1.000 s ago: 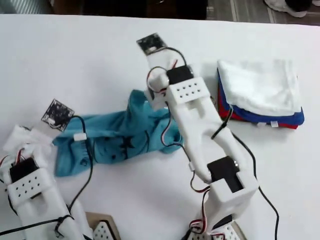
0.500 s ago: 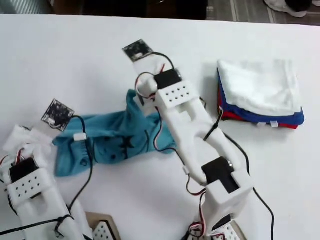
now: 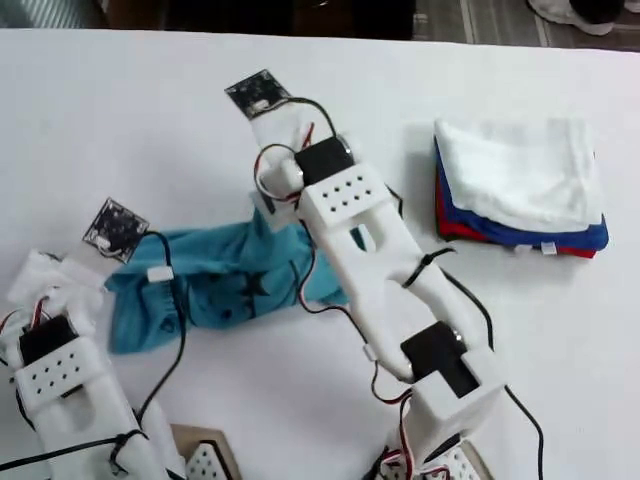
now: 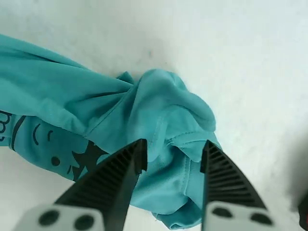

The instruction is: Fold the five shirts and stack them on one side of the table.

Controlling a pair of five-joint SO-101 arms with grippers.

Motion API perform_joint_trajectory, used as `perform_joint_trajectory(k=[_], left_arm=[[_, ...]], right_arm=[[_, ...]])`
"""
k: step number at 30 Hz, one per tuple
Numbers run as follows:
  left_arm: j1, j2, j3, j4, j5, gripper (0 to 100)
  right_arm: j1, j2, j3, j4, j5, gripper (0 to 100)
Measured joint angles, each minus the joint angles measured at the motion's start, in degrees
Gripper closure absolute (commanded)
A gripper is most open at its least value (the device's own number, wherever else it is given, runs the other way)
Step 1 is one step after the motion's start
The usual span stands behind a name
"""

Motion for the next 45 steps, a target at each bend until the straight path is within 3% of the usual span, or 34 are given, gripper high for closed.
perform_joint_trajectory(k=[11, 29, 45], left_arm=[[0.0, 0.0, 0.0, 0.0, 0.0, 97], [0.0, 0.0, 0.0, 0.0, 0.0, 97], [0.0, 0.0, 0.0, 0.0, -0.09, 97]], right_arm=[[7.12, 8.18, 0.0, -8.62, 0.0, 81.5], [6.51, 15.65, -8.53, -8.7, -0.18, 81.5], [0.88, 19.78, -23.56, 0.18, -0.53, 81.5]])
